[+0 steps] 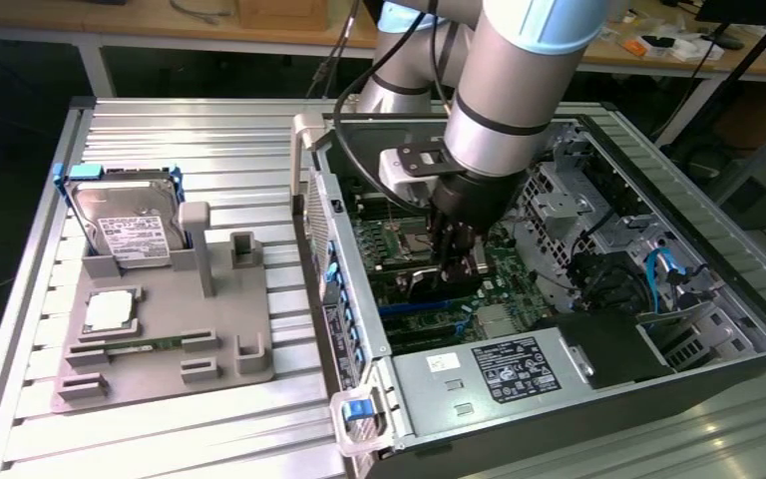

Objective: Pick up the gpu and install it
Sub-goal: 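Insert the gpu into the slot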

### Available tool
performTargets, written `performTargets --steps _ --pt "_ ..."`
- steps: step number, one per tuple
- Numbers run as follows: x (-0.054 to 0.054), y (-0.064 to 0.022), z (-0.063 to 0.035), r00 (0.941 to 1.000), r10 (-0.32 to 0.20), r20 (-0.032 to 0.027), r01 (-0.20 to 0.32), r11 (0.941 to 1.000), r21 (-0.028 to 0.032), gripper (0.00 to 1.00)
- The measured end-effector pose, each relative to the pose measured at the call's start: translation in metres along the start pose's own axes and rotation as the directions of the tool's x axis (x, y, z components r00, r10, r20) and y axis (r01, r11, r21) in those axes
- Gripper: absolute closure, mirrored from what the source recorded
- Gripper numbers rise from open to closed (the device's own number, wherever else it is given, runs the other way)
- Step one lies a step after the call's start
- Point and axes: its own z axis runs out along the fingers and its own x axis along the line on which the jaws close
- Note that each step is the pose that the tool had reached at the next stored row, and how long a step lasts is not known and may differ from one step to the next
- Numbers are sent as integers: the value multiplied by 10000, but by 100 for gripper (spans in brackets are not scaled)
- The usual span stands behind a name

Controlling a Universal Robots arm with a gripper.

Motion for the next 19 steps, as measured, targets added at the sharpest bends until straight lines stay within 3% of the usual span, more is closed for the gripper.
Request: performTargets --steps 6,12,19 --pt "0 3 22 10000 3 2 -3 10000 -10 73" --pt "0 5 46 10000 24 9 -24 10000 -69 73" --pt "-1 4 48 10000 26 12 -26 10000 -95 73"
